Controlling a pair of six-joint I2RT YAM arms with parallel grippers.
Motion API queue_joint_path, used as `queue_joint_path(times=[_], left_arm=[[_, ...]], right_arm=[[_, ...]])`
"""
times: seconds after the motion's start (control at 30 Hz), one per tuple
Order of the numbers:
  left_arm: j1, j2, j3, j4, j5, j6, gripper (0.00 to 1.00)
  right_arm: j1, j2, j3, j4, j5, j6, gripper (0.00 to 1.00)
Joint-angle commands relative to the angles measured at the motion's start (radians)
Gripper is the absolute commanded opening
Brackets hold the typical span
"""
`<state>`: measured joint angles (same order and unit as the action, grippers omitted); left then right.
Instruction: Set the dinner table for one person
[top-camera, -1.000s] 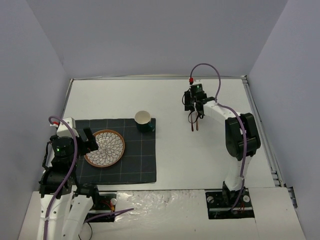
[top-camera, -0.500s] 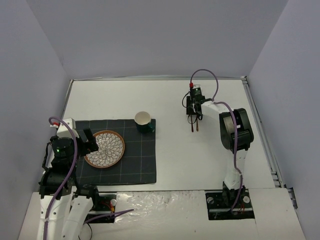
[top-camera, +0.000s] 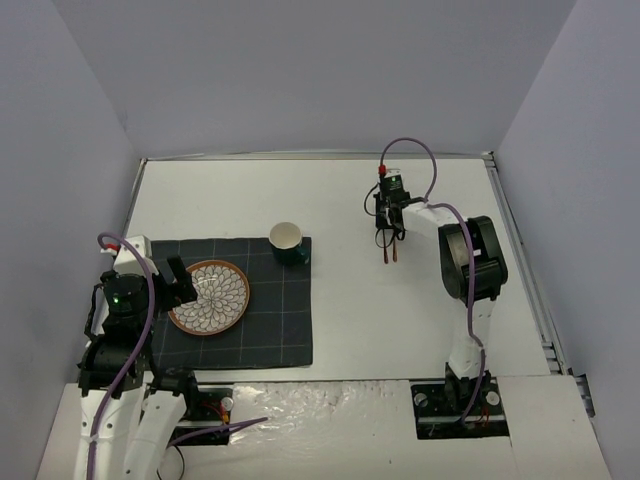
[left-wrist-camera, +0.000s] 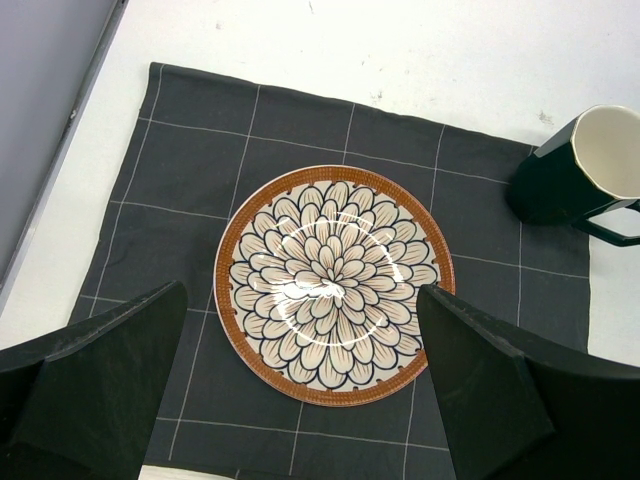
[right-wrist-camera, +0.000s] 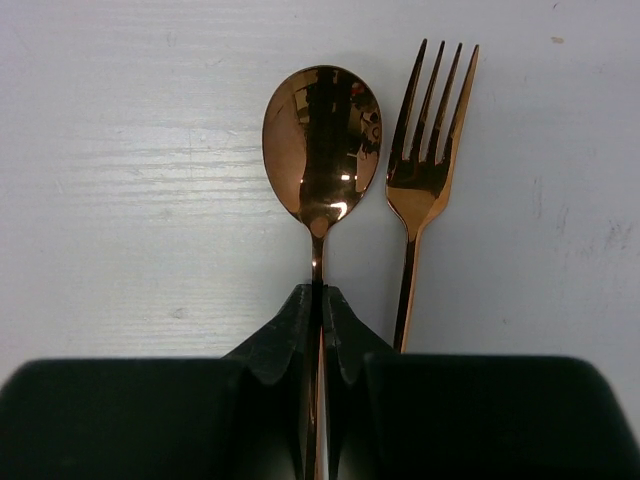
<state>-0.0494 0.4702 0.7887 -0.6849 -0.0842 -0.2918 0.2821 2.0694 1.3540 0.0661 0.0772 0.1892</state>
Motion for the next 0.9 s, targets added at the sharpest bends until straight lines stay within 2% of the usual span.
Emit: queue_joint_path(times=[0.0,0.3,0.47,0.53,0.63,0.87], left_arm=[[0.008,0.007,0.017,0.042,0.007,0.002,0.97],[0.008,-0.005,0.015,0.042,0.009,0.002,0.97],[0.008,-0.007,0.015,0.044,0.012,0.0,0.97],[0.008,-0.007,0.015,0.045,0.01,-0.003,0.97],[0.008,-0.008,0.014,0.042,0.007,-0.001,0.97],[0.008,-0.011,0.014,0.041,0.006,-0.003,0.97]], right_arm=[[-0.003,-0.101,-0.054,-0.025,0.026,-0.006,0.0],[0.076,-0.413,-0.242,-0.034,-0.002,0.121,0.0],[0.211,-0.543,-0.299,-0.059,0.062,0.244,0.0],[0.309,-0.593,-0.315,-0.062,0.103,0.353,0.0],[0.412,-0.628,-0.328,-0.093,0.17,0.471,0.0],[0.638,-0.615,-0.299,-0.115,0.261,0.632,0.0]])
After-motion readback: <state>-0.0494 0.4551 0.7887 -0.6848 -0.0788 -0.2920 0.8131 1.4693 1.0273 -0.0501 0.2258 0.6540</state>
